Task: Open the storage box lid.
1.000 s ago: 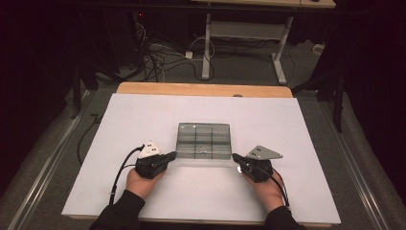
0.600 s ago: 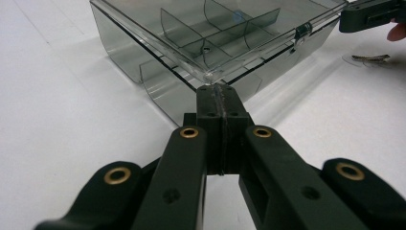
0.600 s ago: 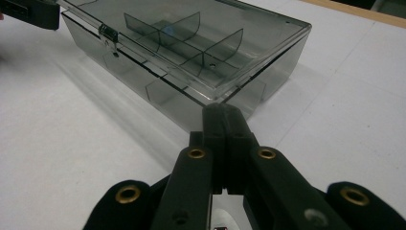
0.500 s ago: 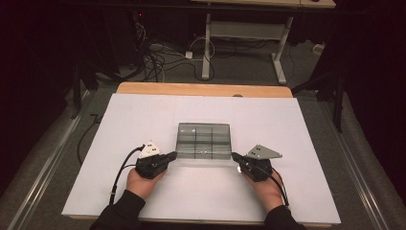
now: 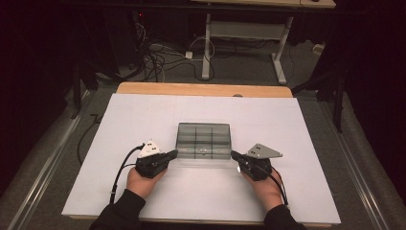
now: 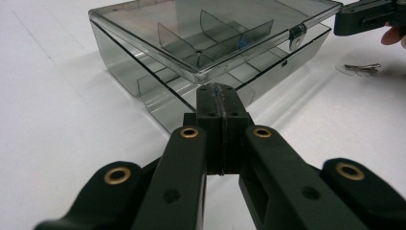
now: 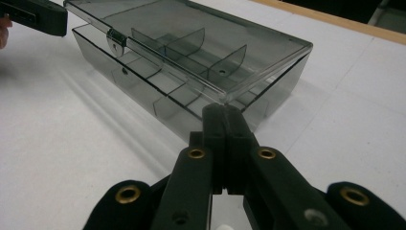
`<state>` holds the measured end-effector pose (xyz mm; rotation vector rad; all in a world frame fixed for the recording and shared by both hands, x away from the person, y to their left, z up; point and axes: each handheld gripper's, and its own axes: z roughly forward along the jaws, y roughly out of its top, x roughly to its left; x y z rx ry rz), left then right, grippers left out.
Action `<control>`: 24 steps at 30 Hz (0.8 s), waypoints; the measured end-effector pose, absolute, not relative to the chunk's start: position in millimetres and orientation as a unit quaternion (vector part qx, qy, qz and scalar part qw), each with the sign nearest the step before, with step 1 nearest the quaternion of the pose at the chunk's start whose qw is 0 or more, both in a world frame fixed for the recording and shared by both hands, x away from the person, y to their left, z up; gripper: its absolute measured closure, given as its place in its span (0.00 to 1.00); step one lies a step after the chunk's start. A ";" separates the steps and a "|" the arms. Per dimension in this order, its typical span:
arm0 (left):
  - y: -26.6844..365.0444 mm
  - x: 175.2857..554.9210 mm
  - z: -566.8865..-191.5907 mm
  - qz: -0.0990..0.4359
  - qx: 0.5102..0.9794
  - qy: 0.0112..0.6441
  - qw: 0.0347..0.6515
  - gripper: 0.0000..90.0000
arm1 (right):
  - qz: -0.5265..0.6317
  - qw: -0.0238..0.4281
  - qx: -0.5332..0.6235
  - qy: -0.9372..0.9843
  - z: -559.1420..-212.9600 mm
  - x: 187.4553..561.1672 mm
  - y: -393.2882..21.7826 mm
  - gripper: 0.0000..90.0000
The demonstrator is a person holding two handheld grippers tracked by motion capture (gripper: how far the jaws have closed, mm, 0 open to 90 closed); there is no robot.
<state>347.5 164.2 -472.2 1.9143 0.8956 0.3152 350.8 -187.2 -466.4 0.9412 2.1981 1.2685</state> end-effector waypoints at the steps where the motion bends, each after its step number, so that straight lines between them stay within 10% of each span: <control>1: 164.4 347.9 -471.4 0.130 0.784 0.367 0.483 0.98 | 0.458 0.216 0.340 0.793 -465.4 351.4 -186.7 1.00; 24: 162.1 362.6 -469.4 0.122 0.780 0.362 0.495 0.98 | 0.461 0.217 0.336 0.792 -462.9 361.0 -178.0 1.00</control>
